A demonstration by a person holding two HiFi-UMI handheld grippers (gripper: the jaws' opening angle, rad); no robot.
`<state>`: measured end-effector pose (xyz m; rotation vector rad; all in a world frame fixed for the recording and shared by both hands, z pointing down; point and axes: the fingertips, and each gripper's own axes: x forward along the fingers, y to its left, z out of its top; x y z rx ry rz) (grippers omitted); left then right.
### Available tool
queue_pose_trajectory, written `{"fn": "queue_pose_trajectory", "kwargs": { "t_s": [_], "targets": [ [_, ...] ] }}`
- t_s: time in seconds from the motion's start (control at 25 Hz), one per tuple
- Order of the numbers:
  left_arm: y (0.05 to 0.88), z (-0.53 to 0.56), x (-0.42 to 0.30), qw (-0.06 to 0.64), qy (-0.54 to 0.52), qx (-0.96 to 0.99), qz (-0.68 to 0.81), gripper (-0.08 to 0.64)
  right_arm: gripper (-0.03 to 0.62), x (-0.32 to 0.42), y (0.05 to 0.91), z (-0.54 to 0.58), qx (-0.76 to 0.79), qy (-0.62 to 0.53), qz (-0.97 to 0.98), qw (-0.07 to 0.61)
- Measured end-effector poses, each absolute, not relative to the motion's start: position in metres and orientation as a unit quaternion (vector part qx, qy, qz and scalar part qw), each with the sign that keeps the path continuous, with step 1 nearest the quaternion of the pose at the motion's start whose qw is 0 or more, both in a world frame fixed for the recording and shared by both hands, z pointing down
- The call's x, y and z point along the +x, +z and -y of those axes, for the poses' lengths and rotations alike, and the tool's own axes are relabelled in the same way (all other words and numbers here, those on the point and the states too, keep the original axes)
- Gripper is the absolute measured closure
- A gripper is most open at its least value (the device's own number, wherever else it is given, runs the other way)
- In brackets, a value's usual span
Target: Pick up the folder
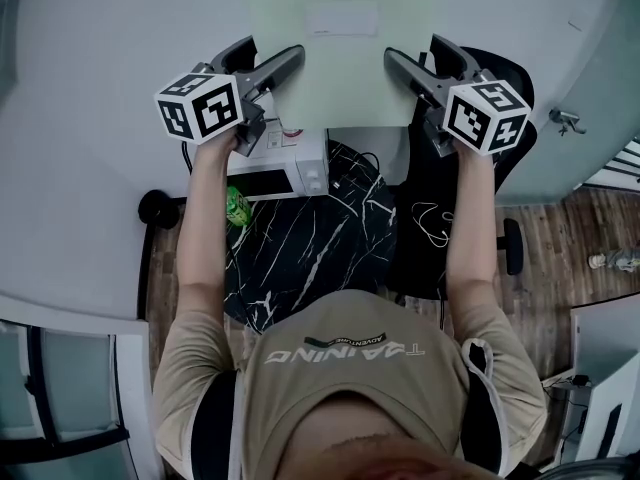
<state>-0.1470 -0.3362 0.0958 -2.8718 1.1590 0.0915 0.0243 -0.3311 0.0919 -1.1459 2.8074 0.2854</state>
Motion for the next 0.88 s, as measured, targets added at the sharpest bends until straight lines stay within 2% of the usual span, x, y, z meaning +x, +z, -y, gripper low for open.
{"fn": "queue_pose_trajectory", "kwargs": {
  "t_s": [0.88],
  "targets": [
    [0.097, 0.335, -0.151, 0.025, 0.015, -0.922, -0.387, 0.238, 0.29, 0.019, 0.099, 0.336, -0.369, 0.08, -0.925, 0.036]
  ]
}}
